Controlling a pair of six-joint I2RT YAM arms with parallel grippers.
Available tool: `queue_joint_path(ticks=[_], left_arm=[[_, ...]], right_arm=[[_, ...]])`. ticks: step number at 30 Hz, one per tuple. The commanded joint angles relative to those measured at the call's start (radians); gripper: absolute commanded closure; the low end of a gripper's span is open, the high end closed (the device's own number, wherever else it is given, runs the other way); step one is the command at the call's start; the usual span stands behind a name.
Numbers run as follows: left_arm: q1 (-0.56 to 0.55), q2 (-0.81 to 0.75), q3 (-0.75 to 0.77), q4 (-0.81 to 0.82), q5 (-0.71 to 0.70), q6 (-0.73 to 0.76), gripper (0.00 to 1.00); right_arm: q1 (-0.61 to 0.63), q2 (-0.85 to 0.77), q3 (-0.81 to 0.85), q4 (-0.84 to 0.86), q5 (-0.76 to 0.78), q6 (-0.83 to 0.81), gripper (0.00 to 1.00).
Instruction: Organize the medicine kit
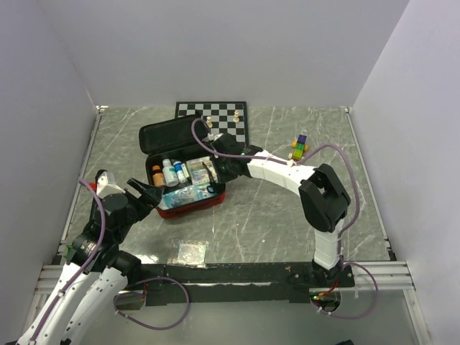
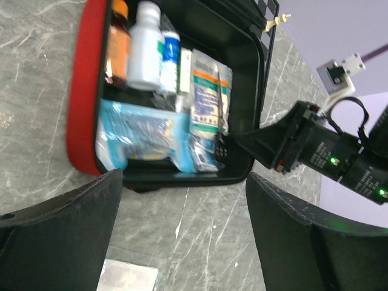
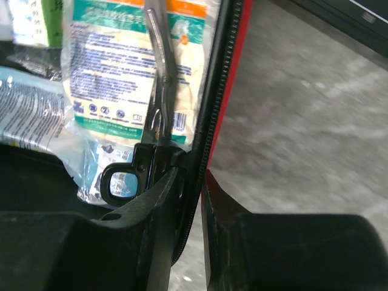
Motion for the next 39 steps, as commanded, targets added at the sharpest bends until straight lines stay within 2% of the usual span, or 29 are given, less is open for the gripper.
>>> queue_joint_path(ticks=[1,10,19,25,28,33,39], left_arm=[[-0.001,0.016,0.011,0.035,0.025,-0.009,0.13],[-0.001,0.021,0.011,0.038,0.032,-0.005,0.13],[-0.001,0.054,0.008,0.055,0.022,-0.001,0.12],[-0.001,0.126,0.02,0.116,0.024,-0.008,0.12],[-0.001,0.189,0.046,0.145,0.022,-0.008,0.11],[0.008,0.267,0.063,0.199,0.038,-0.018,0.11],[0.042,0.231,0.066,0.135,0.024,-0.052,0.09]], right_arm=[[-0.052,-0.093,-0.073,-0.054,0.062,-0.063,0.72],[-0.089,-0.179,-0.181,-0.076,0.116,-0.128,0.66],[-0.119,-0.305,-0.313,-0.08,0.163,-0.1,0.62],[-0.124,-0.392,-0.331,-0.071,0.151,-0.072,0.48],[-0.115,-0.461,-0.325,-0.066,0.139,-0.051,0.45],[0.012,-0.529,-0.31,-0.005,0.1,-0.063,0.41],[0.202,-0.373,-0.173,0.027,0.085,-0.086,0.38]])
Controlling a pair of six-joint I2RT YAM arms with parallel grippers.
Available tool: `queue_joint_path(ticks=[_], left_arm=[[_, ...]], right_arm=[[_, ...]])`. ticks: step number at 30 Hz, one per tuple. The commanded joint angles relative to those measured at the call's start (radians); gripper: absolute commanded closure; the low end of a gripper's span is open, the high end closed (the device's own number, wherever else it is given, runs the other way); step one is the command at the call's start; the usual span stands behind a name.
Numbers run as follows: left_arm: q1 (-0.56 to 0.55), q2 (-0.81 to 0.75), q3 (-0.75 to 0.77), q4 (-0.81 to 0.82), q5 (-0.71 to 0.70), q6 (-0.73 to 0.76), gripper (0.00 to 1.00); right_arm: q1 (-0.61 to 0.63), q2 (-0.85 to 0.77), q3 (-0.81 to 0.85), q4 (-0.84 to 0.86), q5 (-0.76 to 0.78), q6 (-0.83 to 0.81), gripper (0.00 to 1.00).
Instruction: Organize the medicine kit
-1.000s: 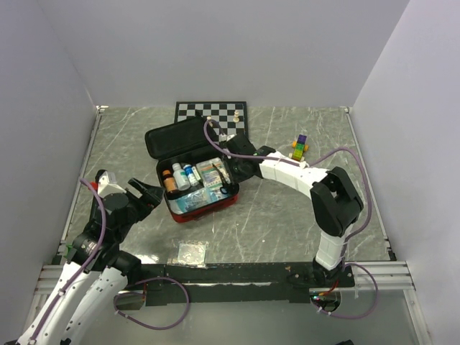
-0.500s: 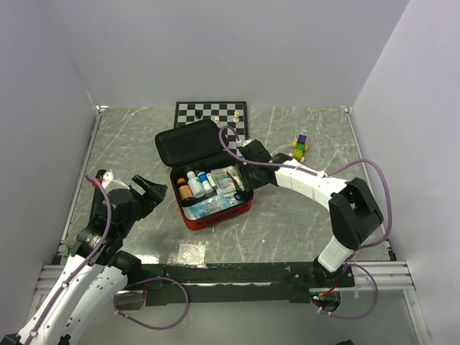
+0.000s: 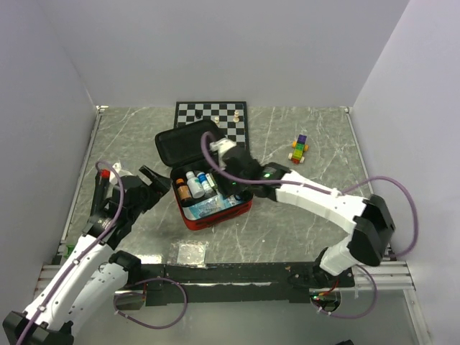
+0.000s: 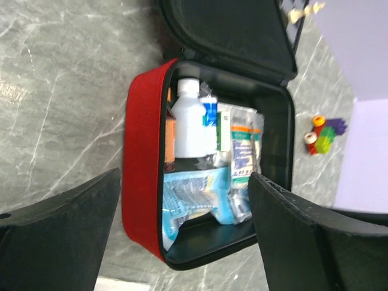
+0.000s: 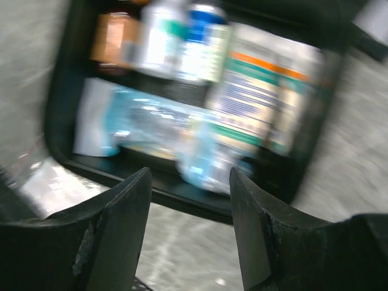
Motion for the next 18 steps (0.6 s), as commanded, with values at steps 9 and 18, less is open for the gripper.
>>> queue_joint_path(ticks=[9,18], left_arm=[[0.032,-0.271,0.022,-0.293,-0.158,-0.214,0.08],[0.031,-0.347,-0.012,-0.284,-0.153,-0.213,0.11]], right_arm=[[0.262,0.322,0.267,0.084,-0.042,-0.062,0.37],[0.286,0.451,0.304,0.061,-0.053,-0.056,0.38]])
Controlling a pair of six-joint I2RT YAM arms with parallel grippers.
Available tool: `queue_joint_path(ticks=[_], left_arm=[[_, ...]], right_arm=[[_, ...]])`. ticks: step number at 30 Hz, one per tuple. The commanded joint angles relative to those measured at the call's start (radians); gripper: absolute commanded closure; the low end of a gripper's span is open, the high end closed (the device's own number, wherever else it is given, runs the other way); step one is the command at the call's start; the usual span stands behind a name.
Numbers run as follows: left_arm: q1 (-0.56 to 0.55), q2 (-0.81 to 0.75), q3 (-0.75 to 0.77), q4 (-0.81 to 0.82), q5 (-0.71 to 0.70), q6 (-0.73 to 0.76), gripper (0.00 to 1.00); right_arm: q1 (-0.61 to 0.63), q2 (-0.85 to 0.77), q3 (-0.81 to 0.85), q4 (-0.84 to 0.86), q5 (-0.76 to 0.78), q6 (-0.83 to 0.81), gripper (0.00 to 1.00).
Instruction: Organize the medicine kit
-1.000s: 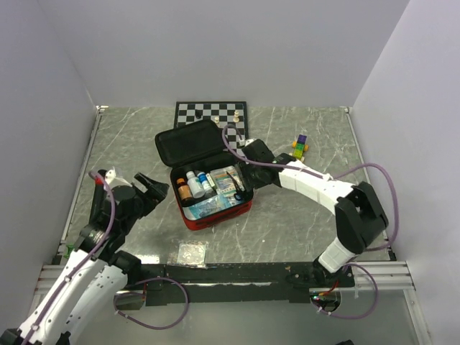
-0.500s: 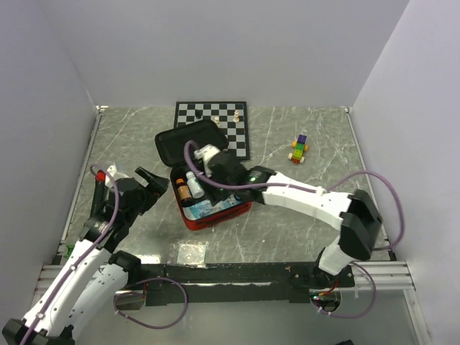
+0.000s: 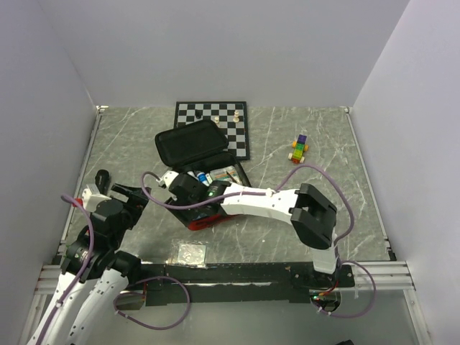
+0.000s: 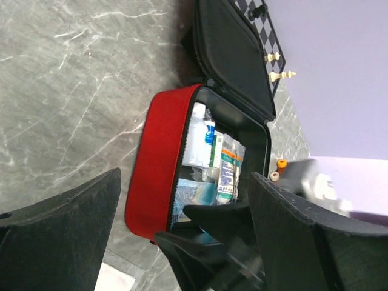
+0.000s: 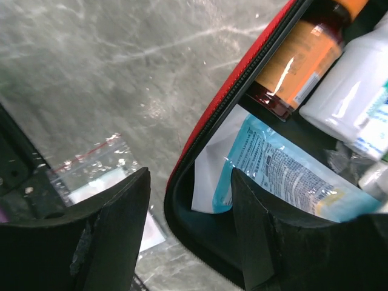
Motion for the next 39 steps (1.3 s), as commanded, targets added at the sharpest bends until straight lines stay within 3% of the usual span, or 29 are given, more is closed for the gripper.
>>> queue_joint_path(ticks=[1,4,11,17,22,28,34,39], left_arm=[[0.004,0.009,-0.003,-0.006,-0.014,-0.015,0.11],[0.004,0.022,-0.011,0.008,-0.003,-0.009,0.11],[0.004,0.028,-0.045,0.062,0.026,0.005,0.12],[0.004,0.048,-0.069,0.099,0.058,0.004,0.13],[0.006,0.075,-0.082,0.136,0.081,0.013,0.13],[0.004,0.132,-0.088,0.201,0.109,0.036,0.11],[0.007,0.276,-0.094,0.395,0.211,0.071,0.07],[0.012,0.443,-0.08,0.543,0.29,0.089,0.07]], right_arm=[[-0.001,0.017,0.015,-0.001,0.008,0.001,0.38],[0.001,0.002,-0.035,-0.001,0.019,0.004,0.44],[-0.001,-0.122,-0.215,0.024,0.068,0.006,0.77],[0.001,-0.265,-0.381,0.025,0.136,0.021,0.79],[0.001,-0.389,-0.517,0.027,0.189,0.041,0.76],[0.001,-0.504,-0.625,0.052,0.191,0.016,0.61],[-0.001,-0.552,-0.597,0.029,0.174,0.041,0.41],[-0.002,-0.602,-0.539,-0.013,0.121,0.102,0.37]])
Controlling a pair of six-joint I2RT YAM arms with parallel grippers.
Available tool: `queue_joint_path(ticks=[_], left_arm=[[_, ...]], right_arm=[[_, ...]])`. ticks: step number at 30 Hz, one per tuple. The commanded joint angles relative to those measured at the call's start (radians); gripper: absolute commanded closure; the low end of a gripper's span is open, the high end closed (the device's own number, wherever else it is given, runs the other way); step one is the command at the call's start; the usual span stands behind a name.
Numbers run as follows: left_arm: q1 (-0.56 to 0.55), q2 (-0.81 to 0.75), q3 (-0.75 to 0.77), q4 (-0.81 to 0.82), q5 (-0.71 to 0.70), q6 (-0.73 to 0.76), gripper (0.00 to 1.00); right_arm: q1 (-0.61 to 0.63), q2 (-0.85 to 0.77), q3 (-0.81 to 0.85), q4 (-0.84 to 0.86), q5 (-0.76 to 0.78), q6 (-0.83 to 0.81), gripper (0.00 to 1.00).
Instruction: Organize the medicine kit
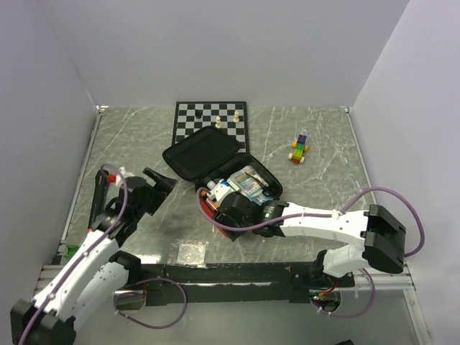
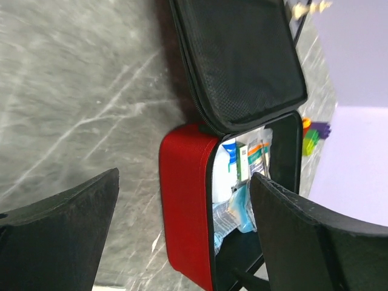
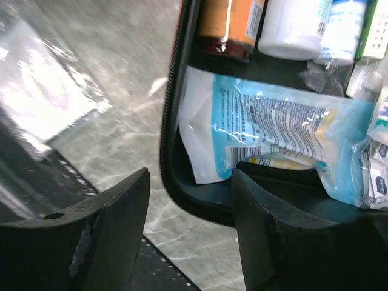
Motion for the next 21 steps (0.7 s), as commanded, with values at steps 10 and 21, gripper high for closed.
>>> queue_joint_path(ticks=[10,21], left_arm=[[0.194,0.349,-0.098,0.554,0.282,0.035,0.1],[0.271,0.584,-0.055,0.841,0.415,0.04,0.09]], right_arm=[[-0.005,-0.243,0.01,-0.041,-0.085,0.124,0.36],[-0.002,-0.255,-0.043,-0.007,-0.116,0.151,0.36]])
